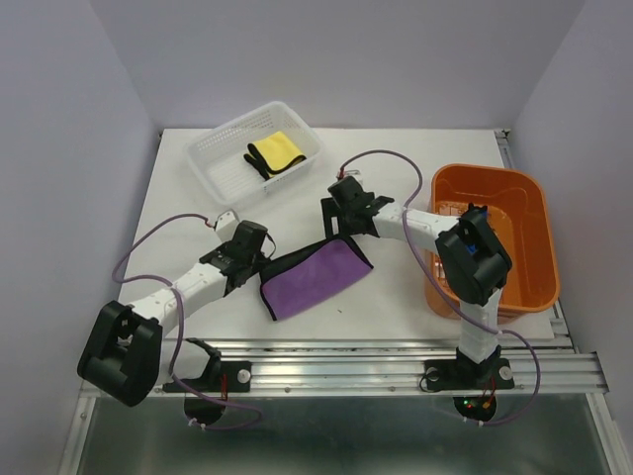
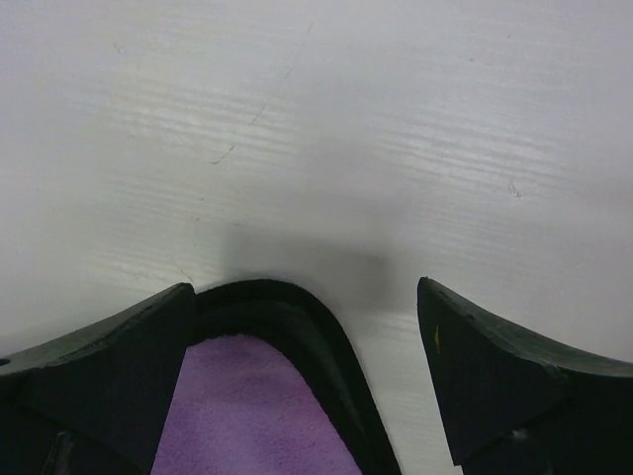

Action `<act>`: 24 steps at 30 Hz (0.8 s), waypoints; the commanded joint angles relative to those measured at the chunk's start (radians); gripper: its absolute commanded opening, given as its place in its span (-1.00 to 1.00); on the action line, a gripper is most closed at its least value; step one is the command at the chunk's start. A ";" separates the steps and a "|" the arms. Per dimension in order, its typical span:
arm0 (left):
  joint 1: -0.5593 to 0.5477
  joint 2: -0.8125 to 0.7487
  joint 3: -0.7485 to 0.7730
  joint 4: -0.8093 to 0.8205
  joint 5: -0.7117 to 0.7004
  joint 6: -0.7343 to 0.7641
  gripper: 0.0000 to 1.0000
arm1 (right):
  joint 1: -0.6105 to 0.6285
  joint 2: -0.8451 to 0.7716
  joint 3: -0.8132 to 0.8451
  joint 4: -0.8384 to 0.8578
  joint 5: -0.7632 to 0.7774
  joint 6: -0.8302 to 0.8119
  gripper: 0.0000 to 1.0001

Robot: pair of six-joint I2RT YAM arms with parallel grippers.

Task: Fold and stack the towels
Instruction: Flatten out the crumpled towel

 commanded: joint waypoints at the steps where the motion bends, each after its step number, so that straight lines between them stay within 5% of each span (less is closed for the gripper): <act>1: 0.000 0.015 -0.009 -0.001 -0.050 0.026 -1.00 | 0.006 0.026 0.091 0.023 0.078 0.002 0.94; 9: 0.000 0.017 -0.004 0.001 -0.064 0.034 -1.00 | -0.009 0.032 0.031 0.038 0.094 0.008 0.22; 16: 0.001 0.027 0.010 -0.007 -0.066 0.037 -1.00 | -0.015 0.029 -0.009 0.070 0.012 0.005 0.17; 24: 0.000 0.037 0.025 -0.018 -0.066 0.038 -1.00 | -0.024 0.070 -0.012 0.052 0.008 0.022 -0.13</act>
